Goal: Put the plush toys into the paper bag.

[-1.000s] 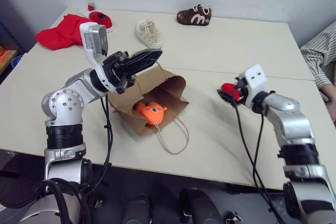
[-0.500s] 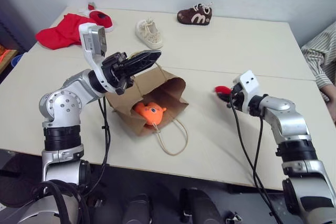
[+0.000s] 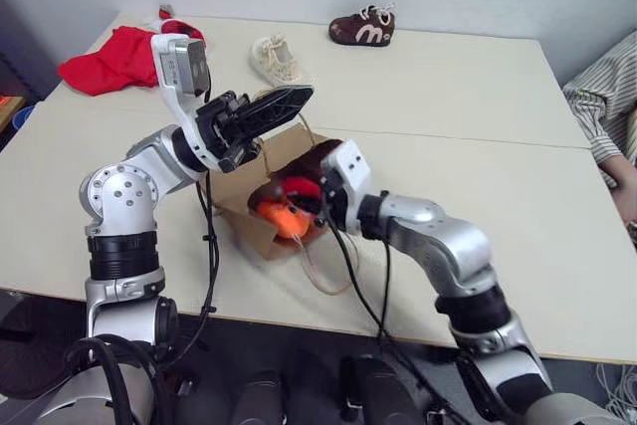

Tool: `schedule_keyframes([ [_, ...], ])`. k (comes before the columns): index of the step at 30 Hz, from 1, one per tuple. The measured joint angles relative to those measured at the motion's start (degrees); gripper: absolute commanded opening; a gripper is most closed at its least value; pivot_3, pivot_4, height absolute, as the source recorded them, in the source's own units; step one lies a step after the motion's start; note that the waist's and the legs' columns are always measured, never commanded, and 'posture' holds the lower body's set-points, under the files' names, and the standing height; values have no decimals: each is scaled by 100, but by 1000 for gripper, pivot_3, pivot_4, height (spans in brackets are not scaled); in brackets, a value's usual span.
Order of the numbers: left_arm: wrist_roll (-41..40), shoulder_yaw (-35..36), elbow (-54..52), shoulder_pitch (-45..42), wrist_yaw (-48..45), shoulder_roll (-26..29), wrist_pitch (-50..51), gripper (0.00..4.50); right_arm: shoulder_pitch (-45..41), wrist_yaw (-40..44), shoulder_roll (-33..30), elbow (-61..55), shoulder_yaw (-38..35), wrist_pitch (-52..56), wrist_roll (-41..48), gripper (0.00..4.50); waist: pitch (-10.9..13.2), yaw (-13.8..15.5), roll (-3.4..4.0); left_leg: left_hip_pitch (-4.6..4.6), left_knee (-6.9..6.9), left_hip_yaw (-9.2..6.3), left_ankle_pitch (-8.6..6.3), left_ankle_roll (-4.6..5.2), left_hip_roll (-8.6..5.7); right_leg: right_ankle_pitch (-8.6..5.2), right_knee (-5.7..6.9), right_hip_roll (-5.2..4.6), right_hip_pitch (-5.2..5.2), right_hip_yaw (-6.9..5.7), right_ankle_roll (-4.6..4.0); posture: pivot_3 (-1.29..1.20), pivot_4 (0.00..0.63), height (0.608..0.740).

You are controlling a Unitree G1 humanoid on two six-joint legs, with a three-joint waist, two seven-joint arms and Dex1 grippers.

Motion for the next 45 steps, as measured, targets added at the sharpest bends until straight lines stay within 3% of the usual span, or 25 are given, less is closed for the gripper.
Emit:
schedule_keyframes([
  [6,-73,7,-10,26,-45,7,67,0,-731,-408,393,1767,-26,-1049,-723,394,0,-39,0,-5,-4,12,1,0,3,0,5,2,-16,8,0,0,150,740],
  [12,-72,12,-3,30,-40,-70,-15,0,-787,-167,592,2424,149,-1375,-969,2489,0,-46,0,-8,-3,12,1,0,4,0,6,2,-17,10,0,0,150,740],
  [18,-70,126,52,30,20,-86,-172,0,-699,579,110,1495,-4,-603,-536,4478,0,-24,0,-10,-2,10,1,0,4,0,5,1,-17,9,0,0,150,740],
  [25,-71,252,45,63,136,-121,-238,0,-180,1824,-1113,368,-658,1083,818,4478,0,15,0,-14,-5,6,-1,4,2,0,-1,-1,-16,6,0,0,150,740],
  [29,-70,257,11,152,173,-156,-245,0,583,2630,-1686,-360,-1040,1281,1619,4478,0,7,0,-11,-10,9,-1,4,4,0,-5,2,-15,5,0,0,150,740],
  [33,-71,256,-35,246,190,-155,-245,0,1200,2366,-1970,-323,-1322,1314,1556,4478,1,-2,-2,-5,-5,16,0,3,3,0,6,2,-16,13,0,0,150,740],
  [39,-68,237,-62,248,157,-144,-245,0,1206,1689,-1723,-250,-1091,1624,1371,4478,0,2,-1,0,-5,18,2,-2,3,0,9,3,-15,16,0,0,150,740],
  [45,-50,225,-58,247,92,-141,-345,0,1072,1627,-1215,-251,-737,2118,1572,2573,-2,0,-6,0,-5,16,2,-2,5,0,10,4,-16,15,0,0,150,740],
])
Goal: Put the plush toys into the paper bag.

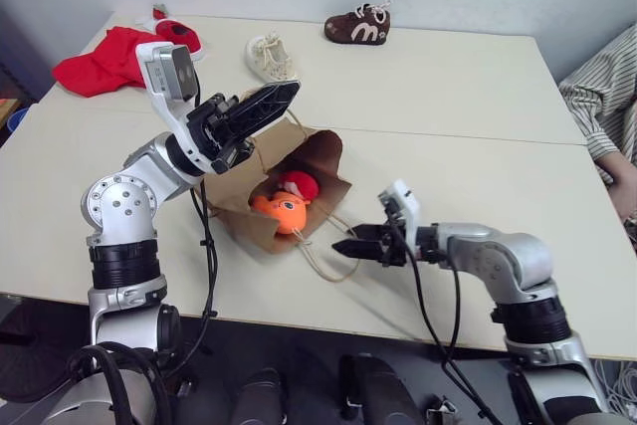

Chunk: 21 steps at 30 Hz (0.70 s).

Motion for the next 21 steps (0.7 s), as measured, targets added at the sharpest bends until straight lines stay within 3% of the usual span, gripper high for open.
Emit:
schedule_keyframes([
  [7,34,2,47,-2,-44,3,-175,0,-62,4,103,-21,-526,370,632,79,0,54,0,-6,5,-4,-2,5,-5,0,-4,-5,2,-3,1,0,150,740],
  [11,64,18,61,-3,-59,60,-289,0,-329,81,94,-403,-1763,1069,2371,31,0,37,0,-6,3,-7,-2,5,-2,0,-4,-4,2,-5,1,0,150,740],
  [14,68,78,126,-59,-1,91,-373,0,-837,-448,-45,-437,-2473,1338,3505,31,0,5,0,-4,2,-7,-1,5,0,0,-2,-4,2,-5,0,0,150,740],
  [17,117,201,273,-160,56,254,-489,0,-1171,-1092,-200,-248,-2768,1362,4197,31,0,-4,0,-4,-2,-3,-1,4,-1,0,-2,-3,-1,-3,0,0,150,740],
  [21,358,234,458,-192,24,426,-696,0,-1619,-1985,-216,275,-2844,1162,4389,31,0,6,0,-4,-2,0,-1,5,-1,0,-3,-3,0,-2,0,0,150,740],
])
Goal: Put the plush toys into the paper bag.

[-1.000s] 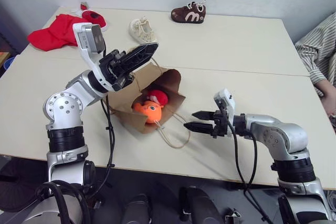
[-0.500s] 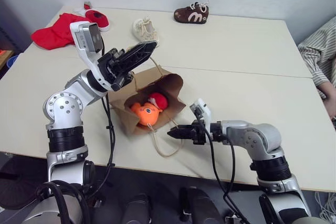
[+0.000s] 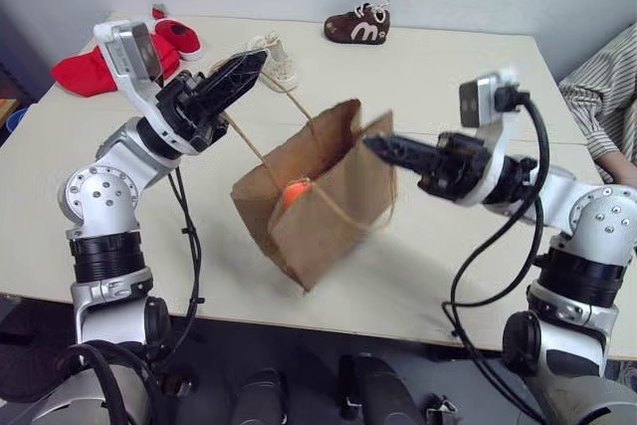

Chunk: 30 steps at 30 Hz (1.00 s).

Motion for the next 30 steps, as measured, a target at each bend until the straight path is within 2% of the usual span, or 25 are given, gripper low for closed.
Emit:
schedule_keyframes([
  [4,245,-182,58,171,-120,-6,-152,0,376,-325,-22,80,395,-96,-340,31,0,33,0,-11,0,-1,-2,7,-2,1,-11,-2,0,-1,3,0,150,740],
  [8,415,-461,-78,350,-207,-59,-198,0,722,-543,14,176,401,-116,-284,31,0,23,0,-20,3,-1,-3,13,-2,6,-17,-3,-3,-1,11,0,150,740],
  [9,400,-464,-155,362,-215,-62,-170,0,778,-515,-13,138,386,-137,-216,432,0,17,-1,-20,3,-1,-3,13,-1,6,-16,-3,-4,-1,11,0,150,740],
  [12,378,-458,-216,362,-170,65,-2,570,840,-421,-183,-127,338,-231,23,1301,0,0,0,-16,2,-1,-3,13,0,6,-15,-2,-3,0,11,0,150,740],
  [15,446,-468,-243,372,-141,262,82,1512,853,-304,-488,-223,252,-229,419,2363,0,-4,0,-15,1,-1,-3,12,1,6,-14,0,-3,0,11,0,150,740],
  [19,816,-566,-391,584,-360,1081,93,2800,1108,41,-1160,-225,161,-165,963,3807,0,2,0,-15,-7,0,-4,15,0,6,-23,-1,-2,1,11,0,150,740],
  [21,1055,-622,-359,704,-499,1318,-35,3429,1284,247,-1470,-180,158,-87,1055,4482,0,13,0,-15,-4,0,-6,18,0,6,-24,-1,-1,0,11,0,150,740],
  [24,1476,-758,-265,781,-780,1543,-432,4400,1536,554,-1674,-145,174,-104,1052,4500,0,34,0,-15,-2,0,-8,23,-1,6,-25,-2,1,0,11,0,150,740],
  [27,1778,-863,-43,776,-1062,1542,-889,4485,1801,842,-1675,-161,258,-256,743,4500,0,53,0,-15,-1,0,-9,25,-1,7,-26,-2,2,0,12,0,150,740],
  [30,1999,-906,136,779,-1236,1551,-1159,4485,2200,1298,-1675,-411,543,-800,-90,4500,0,91,-1,-17,-3,1,-10,26,-1,7,-28,-1,0,0,12,0,150,740],
])
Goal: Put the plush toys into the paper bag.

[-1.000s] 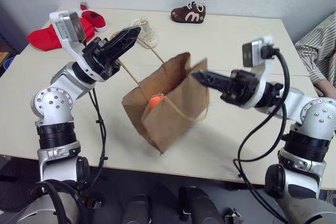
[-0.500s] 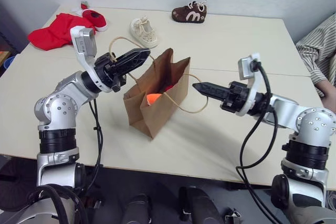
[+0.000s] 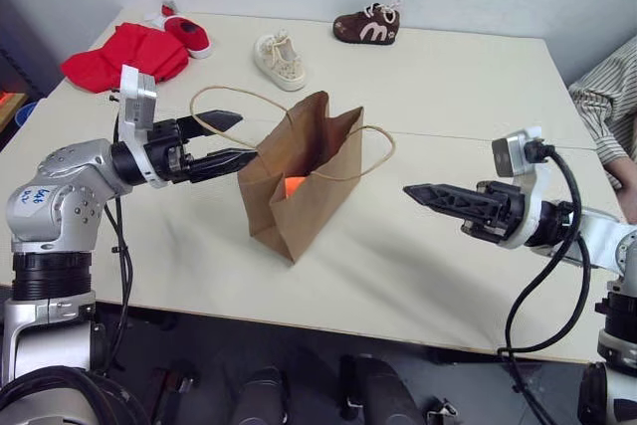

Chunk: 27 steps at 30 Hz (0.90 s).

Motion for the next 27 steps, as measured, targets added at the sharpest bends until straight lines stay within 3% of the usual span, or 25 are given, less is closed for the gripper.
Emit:
schedule_keyframes([
  [6,739,11,283,567,39,260,-721,4485,559,865,36,-476,1095,-1561,-2033,4500,0,-56,1,4,-2,4,0,1,1,0,3,1,-2,3,0,0,150,740],
  [9,871,19,326,911,27,276,-870,4500,563,1038,398,-643,1595,-2400,-2844,3581,0,-69,0,4,1,3,0,0,2,0,5,-1,-2,3,0,0,150,740],
  [19,325,467,-323,1017,285,133,-280,4500,522,1297,1033,-783,2147,-2967,-3453,34,0,-31,-1,3,6,-1,-2,2,0,0,6,-8,1,1,0,0,150,740],
  [27,-566,932,-475,783,494,411,1039,4500,486,1348,1034,-729,2135,-3112,-3646,34,0,-85,-2,5,6,-2,0,-1,0,0,10,-5,0,0,0,0,150,740],
])
